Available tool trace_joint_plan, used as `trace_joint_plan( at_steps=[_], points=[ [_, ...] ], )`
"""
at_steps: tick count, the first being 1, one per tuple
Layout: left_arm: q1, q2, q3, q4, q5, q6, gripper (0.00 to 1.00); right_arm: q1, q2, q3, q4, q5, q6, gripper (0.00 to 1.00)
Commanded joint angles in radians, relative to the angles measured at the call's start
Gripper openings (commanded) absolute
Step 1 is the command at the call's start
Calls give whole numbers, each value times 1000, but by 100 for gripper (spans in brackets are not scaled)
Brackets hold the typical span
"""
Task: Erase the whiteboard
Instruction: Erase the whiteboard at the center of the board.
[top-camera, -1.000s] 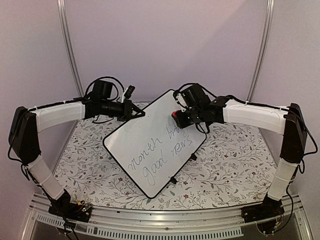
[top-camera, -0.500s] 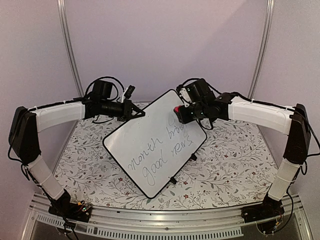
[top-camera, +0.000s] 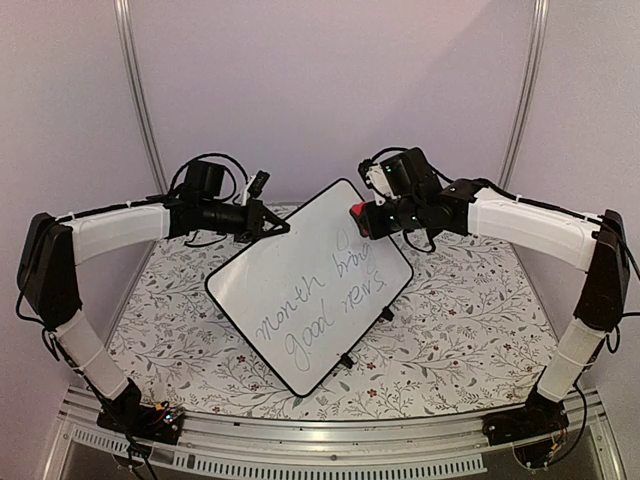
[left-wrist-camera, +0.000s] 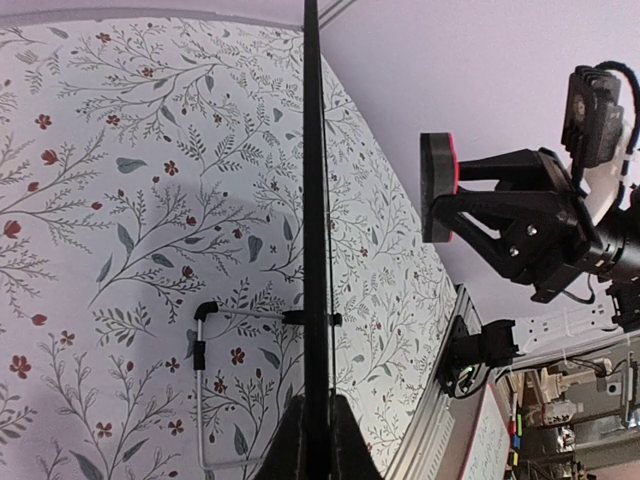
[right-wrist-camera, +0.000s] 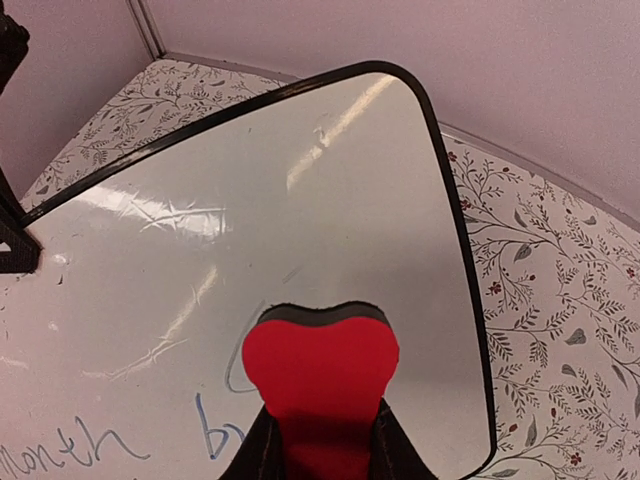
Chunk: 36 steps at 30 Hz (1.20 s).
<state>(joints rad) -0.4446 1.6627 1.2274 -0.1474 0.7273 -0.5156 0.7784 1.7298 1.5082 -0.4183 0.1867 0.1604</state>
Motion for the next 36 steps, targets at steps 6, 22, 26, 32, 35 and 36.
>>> trace_joint_plan(
  at_steps=[6,22,26,32,35,36],
  points=[
    [30,-18,-30,-6,31,18,0,-8,45,-12,77,-60,26,0],
    [53,-9,-41,21,60,0,0,-10,201,111,22,-32,38,0],
    [49,-3,-42,21,62,-2,0,-9,226,126,1,-34,30,0],
    [49,-5,-42,20,57,-1,0,-10,221,83,-16,-26,29,0],
    [49,-8,-42,19,52,-1,0,-9,195,35,-9,-33,39,0],
    [49,-10,-42,18,49,1,0,-9,185,12,0,-39,44,0]
  ],
)
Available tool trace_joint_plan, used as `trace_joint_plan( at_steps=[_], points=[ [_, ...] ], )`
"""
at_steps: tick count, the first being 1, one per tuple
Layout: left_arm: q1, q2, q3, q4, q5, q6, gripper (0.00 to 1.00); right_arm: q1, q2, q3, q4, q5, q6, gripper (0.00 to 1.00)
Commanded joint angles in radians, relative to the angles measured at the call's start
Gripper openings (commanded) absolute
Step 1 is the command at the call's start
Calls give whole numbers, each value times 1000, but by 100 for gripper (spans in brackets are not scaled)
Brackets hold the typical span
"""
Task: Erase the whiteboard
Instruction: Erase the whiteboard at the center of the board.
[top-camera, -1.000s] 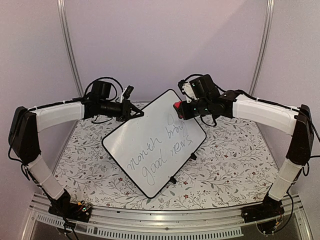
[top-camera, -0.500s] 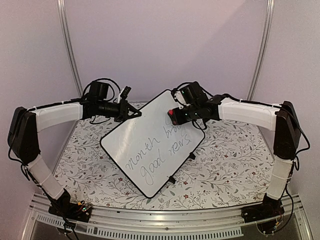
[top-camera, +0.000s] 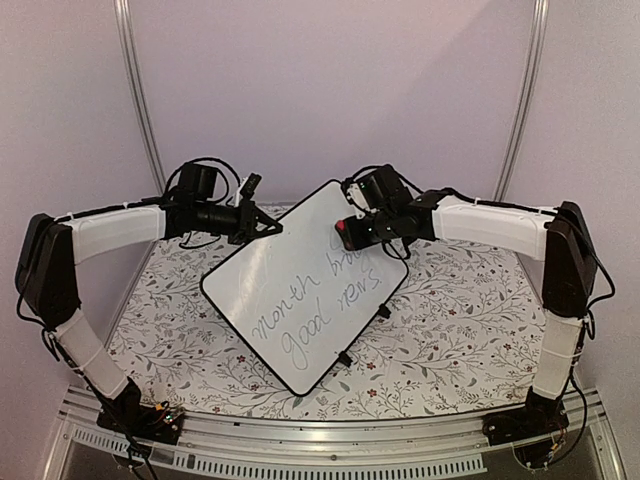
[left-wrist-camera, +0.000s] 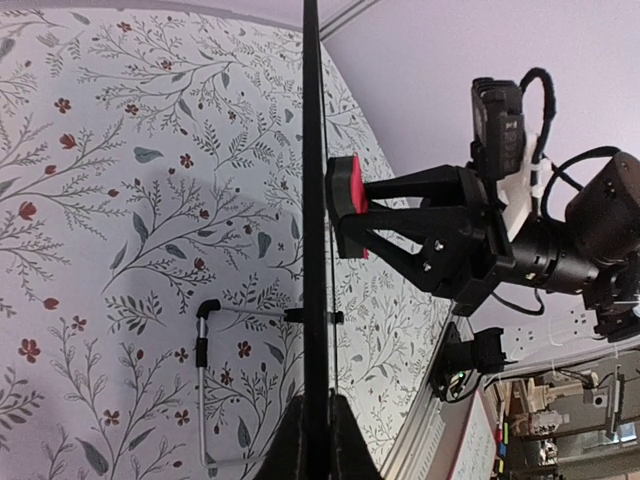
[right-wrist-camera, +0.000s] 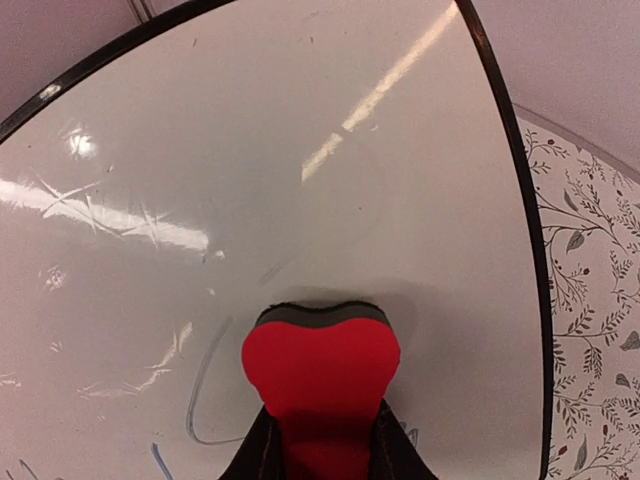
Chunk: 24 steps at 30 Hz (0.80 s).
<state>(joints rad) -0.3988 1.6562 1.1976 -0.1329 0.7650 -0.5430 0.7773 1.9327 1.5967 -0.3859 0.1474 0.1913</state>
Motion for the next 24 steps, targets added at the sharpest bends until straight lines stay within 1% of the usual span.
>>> trace_joint_plan(
  at_steps=[1,12,19,24],
  points=[
    [4,-4,-13,3,9,30,0,-7,-32,-96,-23,-7,16,0],
    [-4,2,-12,-1,-4,31,0,-1,-84,-171,-13,-19,16,0],
    [-8,6,-12,-1,-7,32,0,0,-57,-33,-28,-3,14,0],
    [-12,2,-13,-2,-9,34,0,0,17,76,-47,18,23,0]
  ],
)
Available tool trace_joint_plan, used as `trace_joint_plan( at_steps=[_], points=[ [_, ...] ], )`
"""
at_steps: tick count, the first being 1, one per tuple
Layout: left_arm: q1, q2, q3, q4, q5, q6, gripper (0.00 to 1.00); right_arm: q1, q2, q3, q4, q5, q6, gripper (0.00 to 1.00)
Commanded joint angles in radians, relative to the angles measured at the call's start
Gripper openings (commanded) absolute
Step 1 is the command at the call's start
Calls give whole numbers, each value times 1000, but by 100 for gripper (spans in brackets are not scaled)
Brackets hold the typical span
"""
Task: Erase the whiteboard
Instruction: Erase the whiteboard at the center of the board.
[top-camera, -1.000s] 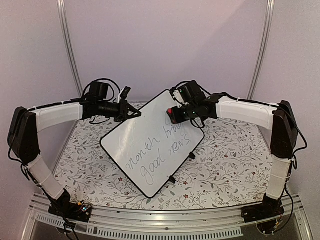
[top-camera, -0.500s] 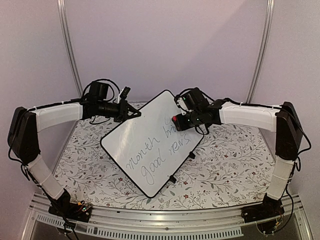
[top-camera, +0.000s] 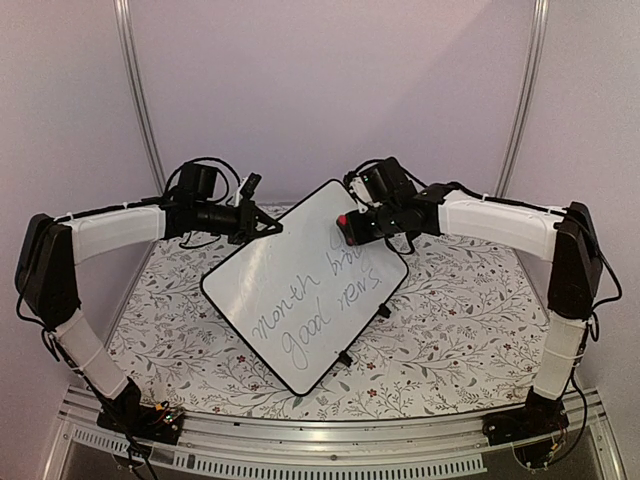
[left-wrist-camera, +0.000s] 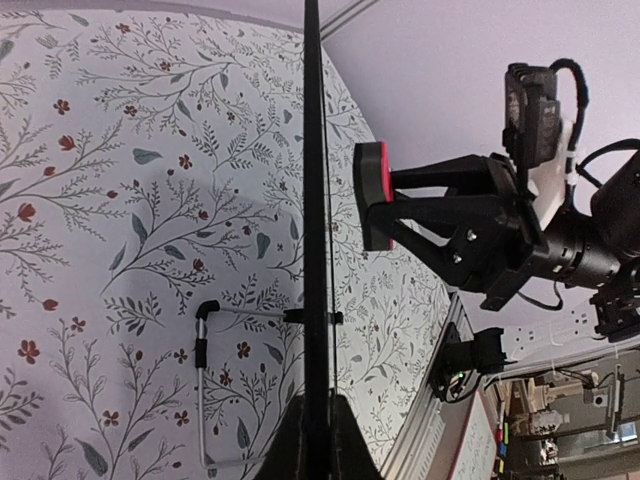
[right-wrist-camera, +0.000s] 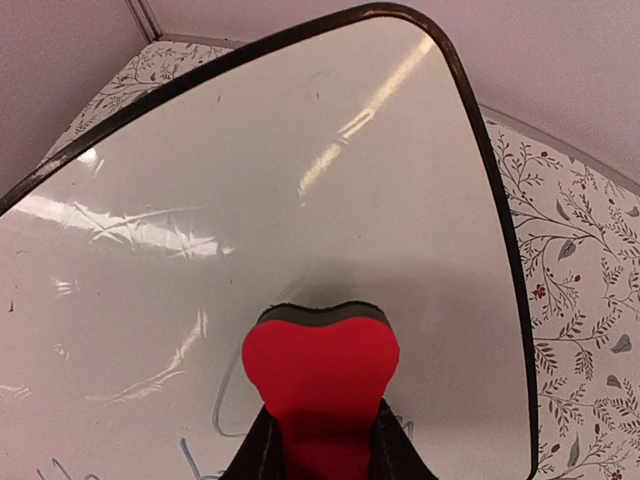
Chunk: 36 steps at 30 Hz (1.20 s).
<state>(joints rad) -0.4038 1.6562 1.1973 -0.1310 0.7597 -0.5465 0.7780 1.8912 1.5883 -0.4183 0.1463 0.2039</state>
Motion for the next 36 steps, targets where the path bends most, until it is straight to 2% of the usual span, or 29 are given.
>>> trace_joint_plan(
  at_steps=[1,9,17,24,36],
  points=[
    [-8,1,-13,-5,-4,39,0,-2,74,100,-19,18,12,0],
    [-9,4,-10,-5,1,36,0,-3,165,200,-84,-41,11,0],
    [-6,3,-9,-4,-5,41,0,10,106,97,-69,-124,-2,0],
    [-13,1,-12,-5,-8,40,0,23,58,25,-76,-136,-30,0],
    [-15,8,-10,-11,-11,44,0,38,43,-3,-115,-209,-49,0]
  ],
)
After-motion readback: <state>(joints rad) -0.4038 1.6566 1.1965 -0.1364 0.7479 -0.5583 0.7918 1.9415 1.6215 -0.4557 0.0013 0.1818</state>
